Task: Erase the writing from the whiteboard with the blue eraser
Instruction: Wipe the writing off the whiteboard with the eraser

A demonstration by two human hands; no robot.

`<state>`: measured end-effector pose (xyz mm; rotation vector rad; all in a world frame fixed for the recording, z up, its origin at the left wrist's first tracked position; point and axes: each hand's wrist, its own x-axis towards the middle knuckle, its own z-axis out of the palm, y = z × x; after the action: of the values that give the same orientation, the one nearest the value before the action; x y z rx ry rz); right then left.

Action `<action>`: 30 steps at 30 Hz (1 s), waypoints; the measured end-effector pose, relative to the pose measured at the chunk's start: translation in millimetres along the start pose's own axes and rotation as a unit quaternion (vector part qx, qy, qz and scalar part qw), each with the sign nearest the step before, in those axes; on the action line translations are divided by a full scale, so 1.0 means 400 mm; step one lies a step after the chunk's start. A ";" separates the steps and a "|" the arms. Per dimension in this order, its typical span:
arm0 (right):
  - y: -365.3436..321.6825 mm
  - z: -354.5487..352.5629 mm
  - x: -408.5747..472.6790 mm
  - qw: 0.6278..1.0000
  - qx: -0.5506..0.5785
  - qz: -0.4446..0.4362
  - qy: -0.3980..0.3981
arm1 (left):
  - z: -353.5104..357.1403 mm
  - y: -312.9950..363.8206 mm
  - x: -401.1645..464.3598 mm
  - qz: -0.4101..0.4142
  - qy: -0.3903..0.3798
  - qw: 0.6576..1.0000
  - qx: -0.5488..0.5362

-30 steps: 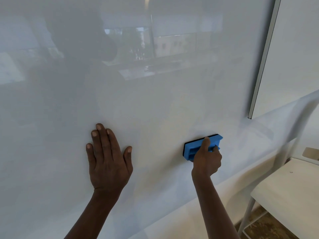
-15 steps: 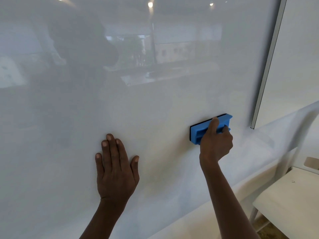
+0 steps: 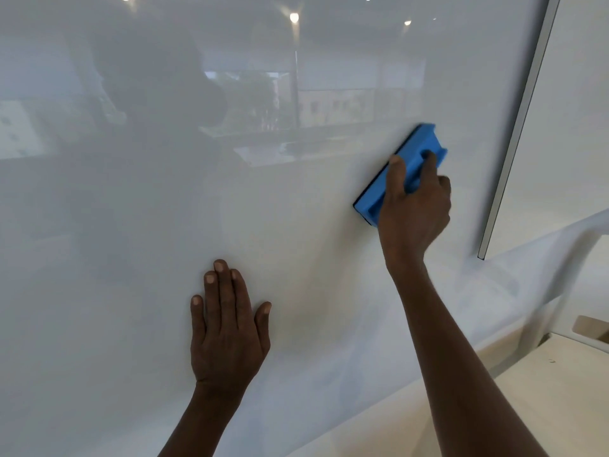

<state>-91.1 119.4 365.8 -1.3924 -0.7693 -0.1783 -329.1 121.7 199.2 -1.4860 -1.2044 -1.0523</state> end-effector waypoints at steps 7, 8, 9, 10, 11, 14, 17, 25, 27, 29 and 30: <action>-0.050 -0.002 -0.137 0.974 -0.012 -0.207 -0.087 | -0.003 0.002 0.001 0.001 -0.007 1.000 -0.001; -0.041 -0.003 -0.166 0.969 -0.017 -0.226 -0.099 | -0.002 0.001 0.001 0.002 -0.006 1.000 0.000; -0.030 -0.005 -0.195 0.964 -0.024 -0.242 -0.109 | -0.003 0.001 0.001 0.002 -0.005 1.000 0.001; -0.015 -0.008 -0.221 0.960 -0.035 -0.253 -0.119 | -0.003 0.001 0.000 0.001 -0.004 1.000 0.000; 0.003 -0.010 -0.243 0.956 -0.047 -0.260 -0.127 | -0.002 0.000 0.000 0.002 -0.003 1.000 0.000; 0.066 -0.017 -0.276 0.954 -0.074 -0.253 -0.143 | -0.001 -0.002 0.000 0.004 -0.007 1.000 -0.001; 0.129 -0.027 -0.285 0.962 -0.080 -0.222 -0.139 | -0.002 -0.004 -0.001 0.003 -0.013 1.000 -0.002; 0.265 -0.050 -0.278 0.987 -0.076 -0.071 -0.125 | -0.015 -0.005 0.006 0.000 -0.028 0.999 -0.018; 0.292 -0.053 -0.279 0.990 -0.067 -0.017 -0.119 | -0.020 -0.006 0.010 0.004 -0.029 0.999 -0.030; 0.316 -0.057 -0.287 0.992 -0.053 0.026 -0.112 | -0.026 -0.011 0.011 0.007 -0.031 0.998 -0.055; 0.326 -0.058 -0.292 0.992 -0.045 0.042 -0.108 | -0.030 -0.015 0.011 0.010 -0.034 0.997 -0.072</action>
<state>-99.1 87.6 192.4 -1.5433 -0.8885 0.0049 -334.9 111.5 206.9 -1.6531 -1.1791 -1.1027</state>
